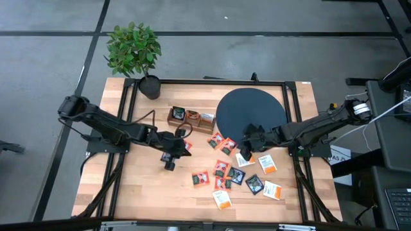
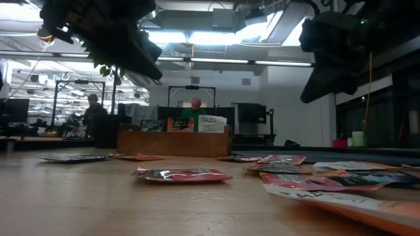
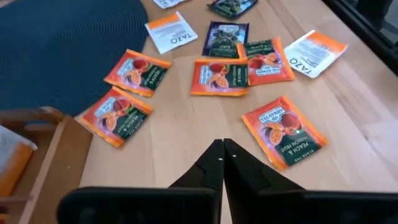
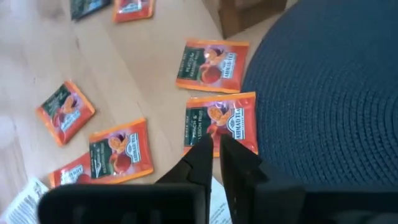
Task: Pick & Place Tea
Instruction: Put the orange tea bag into the middle section of the wooden organizer
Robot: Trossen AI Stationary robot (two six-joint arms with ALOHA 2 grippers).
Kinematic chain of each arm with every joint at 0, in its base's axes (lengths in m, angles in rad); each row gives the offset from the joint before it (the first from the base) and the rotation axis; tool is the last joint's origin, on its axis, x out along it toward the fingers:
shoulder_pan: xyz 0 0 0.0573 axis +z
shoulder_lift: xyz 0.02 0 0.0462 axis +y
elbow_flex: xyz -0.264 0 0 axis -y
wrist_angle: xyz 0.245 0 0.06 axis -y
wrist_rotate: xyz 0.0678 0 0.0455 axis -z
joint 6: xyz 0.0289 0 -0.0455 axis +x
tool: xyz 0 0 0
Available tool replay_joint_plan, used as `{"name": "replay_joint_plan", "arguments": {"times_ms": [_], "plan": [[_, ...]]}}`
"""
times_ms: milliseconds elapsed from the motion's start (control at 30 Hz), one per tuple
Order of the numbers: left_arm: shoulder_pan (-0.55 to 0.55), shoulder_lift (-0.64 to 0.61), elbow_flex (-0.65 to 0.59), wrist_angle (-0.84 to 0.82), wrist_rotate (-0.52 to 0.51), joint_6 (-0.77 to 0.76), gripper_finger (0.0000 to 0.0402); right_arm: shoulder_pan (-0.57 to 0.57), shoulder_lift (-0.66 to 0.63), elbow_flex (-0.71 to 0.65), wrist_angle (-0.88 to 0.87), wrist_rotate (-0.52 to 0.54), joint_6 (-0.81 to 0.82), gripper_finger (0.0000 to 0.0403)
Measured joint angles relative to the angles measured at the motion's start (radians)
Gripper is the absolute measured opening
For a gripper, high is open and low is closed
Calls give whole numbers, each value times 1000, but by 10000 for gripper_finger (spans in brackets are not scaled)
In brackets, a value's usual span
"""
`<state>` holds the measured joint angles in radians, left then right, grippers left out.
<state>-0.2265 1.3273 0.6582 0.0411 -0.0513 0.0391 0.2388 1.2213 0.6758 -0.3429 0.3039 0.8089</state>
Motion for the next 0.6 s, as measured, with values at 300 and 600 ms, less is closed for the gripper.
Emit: {"name": "replay_joint_plan", "arguments": {"times_ms": [300,600], "plan": [[-2,7,0,13,0,-17,4,-33,0,0,-45,-41,50,149],[-2,7,0,13,5,-30,6,-36,0,-14,-69,-29,78,249]]}}
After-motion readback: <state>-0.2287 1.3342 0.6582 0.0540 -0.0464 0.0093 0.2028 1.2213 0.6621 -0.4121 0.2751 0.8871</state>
